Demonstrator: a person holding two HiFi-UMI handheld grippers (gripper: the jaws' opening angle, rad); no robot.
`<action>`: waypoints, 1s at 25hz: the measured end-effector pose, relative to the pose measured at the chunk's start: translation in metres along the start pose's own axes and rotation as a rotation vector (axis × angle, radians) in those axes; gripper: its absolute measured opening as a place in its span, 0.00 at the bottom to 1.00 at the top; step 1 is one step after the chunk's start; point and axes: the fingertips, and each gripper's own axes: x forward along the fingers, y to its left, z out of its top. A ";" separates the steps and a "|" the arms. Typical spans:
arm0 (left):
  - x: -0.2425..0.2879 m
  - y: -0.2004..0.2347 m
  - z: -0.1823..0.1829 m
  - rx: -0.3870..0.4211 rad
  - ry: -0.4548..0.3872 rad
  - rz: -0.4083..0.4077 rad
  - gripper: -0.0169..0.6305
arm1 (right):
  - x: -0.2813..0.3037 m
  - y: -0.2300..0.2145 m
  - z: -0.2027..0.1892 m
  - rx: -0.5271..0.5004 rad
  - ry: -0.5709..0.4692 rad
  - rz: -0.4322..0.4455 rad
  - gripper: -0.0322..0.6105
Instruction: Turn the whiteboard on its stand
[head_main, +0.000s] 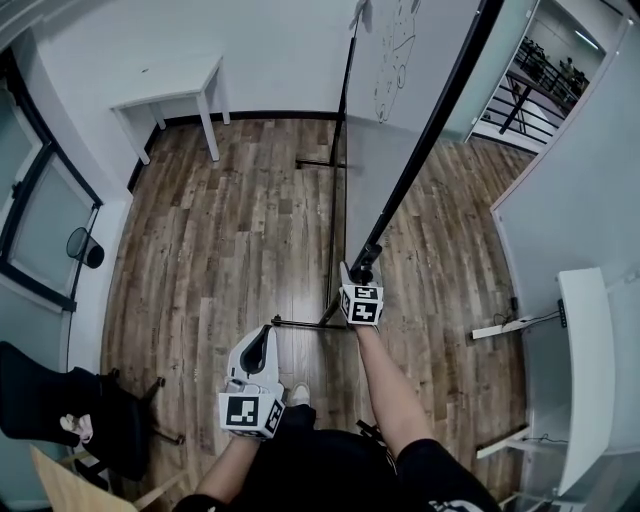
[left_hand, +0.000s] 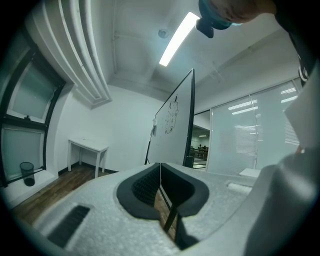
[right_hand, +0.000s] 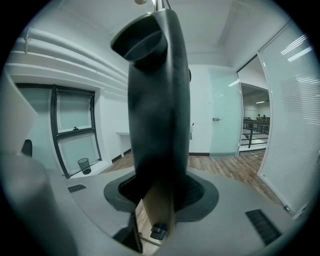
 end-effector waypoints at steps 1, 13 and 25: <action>-0.007 -0.002 0.000 0.003 0.001 0.003 0.05 | -0.007 0.003 -0.003 -0.001 0.000 0.001 0.31; -0.111 -0.051 -0.017 0.033 0.003 0.056 0.05 | -0.106 0.037 -0.039 -0.004 -0.019 0.040 0.31; -0.248 -0.119 -0.041 0.039 -0.025 0.106 0.05 | -0.224 0.068 -0.087 -0.004 -0.029 0.070 0.31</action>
